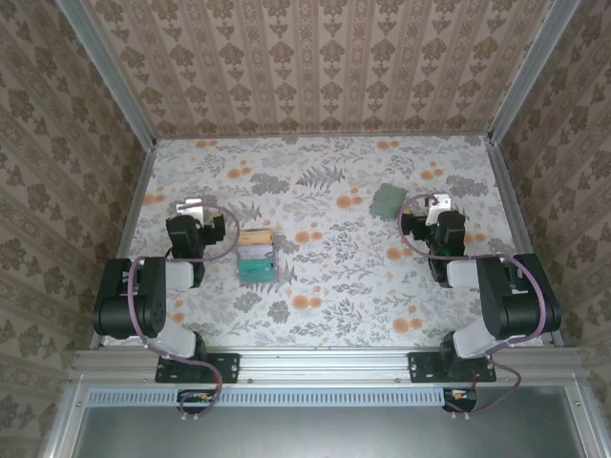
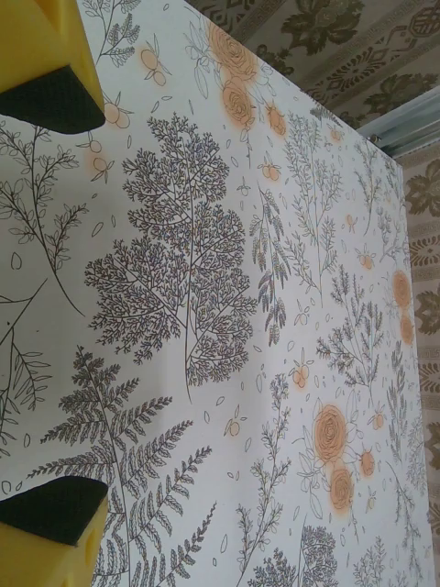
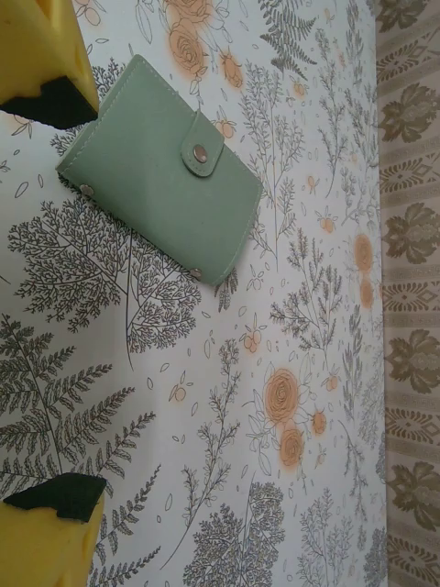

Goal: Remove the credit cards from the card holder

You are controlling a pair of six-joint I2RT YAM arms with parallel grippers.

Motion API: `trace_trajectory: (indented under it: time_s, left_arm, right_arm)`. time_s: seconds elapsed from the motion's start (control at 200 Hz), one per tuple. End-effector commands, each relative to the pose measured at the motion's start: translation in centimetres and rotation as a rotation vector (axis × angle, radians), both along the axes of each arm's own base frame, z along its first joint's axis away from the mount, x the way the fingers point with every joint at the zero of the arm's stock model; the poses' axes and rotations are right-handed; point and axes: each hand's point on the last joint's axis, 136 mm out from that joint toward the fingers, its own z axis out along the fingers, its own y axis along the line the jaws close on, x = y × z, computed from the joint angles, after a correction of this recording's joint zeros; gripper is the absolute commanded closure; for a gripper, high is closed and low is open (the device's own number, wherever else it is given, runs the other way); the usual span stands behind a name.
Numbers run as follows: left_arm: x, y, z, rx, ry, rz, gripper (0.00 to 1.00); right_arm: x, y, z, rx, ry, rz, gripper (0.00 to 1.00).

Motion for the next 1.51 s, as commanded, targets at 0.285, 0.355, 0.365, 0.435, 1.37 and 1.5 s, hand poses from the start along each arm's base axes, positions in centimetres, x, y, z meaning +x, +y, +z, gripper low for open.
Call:
trace_trajectory:
  time_s: [0.285, 0.355, 0.365, 0.435, 1.37, 1.5]
  left_arm:
    - [0.4, -0.4, 0.7, 0.006, -0.033, -0.022, 0.0]
    - [0.4, -0.3, 0.8, 0.007, -0.034, -0.022, 0.0]
    - [0.4, -0.4, 0.8, 0.007, -0.034, -0.022, 0.0]
    - [0.4, -0.3, 0.8, 0.006, -0.034, -0.022, 0.0]
    - [0.9, 1.0, 10.4, -0.086, 0.057, 0.092, 0.0]
    - [-0.2, 0.4, 15.1, -0.267, 0.128, 0.139, 0.0]
  right_arm:
    - [0.3, -0.3, 0.3, 0.005, -0.009, -0.016, 0.0]
    - [0.3, -0.3, 0.3, 0.005, -0.009, -0.017, 0.0]
    - [0.3, -0.4, 0.3, 0.004, -0.01, -0.018, 0.0]
    - [0.3, -0.4, 0.4, 0.005, -0.011, -0.017, 0.0]
    - [-0.4, -1.1, 5.8, 0.022, 0.015, -0.071, 0.0]
    - [-1.3, -1.1, 9.6, 0.137, -0.002, -0.119, 0.0]
